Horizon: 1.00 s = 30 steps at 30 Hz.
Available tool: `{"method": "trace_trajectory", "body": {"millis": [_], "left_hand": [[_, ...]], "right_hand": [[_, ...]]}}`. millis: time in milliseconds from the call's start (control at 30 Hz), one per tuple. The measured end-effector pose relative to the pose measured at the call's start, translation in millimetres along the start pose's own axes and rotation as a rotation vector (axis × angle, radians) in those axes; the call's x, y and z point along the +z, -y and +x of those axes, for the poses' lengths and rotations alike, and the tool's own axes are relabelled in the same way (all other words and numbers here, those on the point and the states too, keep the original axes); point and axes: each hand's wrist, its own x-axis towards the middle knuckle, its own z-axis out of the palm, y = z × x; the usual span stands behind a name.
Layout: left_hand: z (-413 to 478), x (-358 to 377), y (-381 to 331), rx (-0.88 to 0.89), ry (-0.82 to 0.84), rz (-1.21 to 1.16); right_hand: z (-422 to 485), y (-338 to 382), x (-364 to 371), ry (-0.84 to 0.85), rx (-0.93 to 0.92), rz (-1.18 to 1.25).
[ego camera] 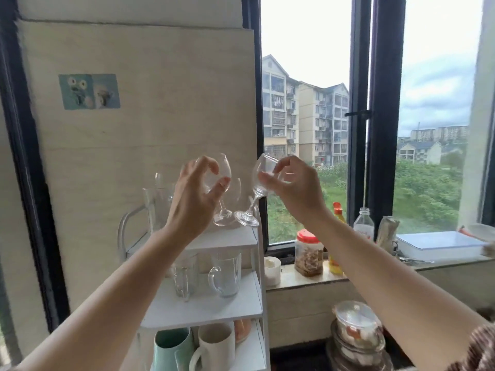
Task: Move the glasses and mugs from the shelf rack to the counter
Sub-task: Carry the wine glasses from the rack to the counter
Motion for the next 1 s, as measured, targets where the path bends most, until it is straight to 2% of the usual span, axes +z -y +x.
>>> {"method": "trace_trajectory", "body": {"millis": [267, 467, 867, 1000], "left_hand": [[-34.9, 80.2, -87.1, -0.004, 0.257, -0.313], [-98.0, 169.4, -192.2, -0.052, 0.459, -0.563], [-264.9, 346.0, -496.5, -0.303, 0.947, -1.007], [-316.5, 392.8, -601.4, -0.316, 1.081, -1.100]], "right_hand": [[-64.1, -9.4, -126.7, -0.096, 0.075, -0.218], [-137.7, -34.4, -258.0, -0.207, 0.272, -0.460], [-314.9, -40.7, -590.9, -0.357, 0.694, -0.675], [-368.0, -24.3, -696.5, -0.430, 0.800, -0.756]]}}
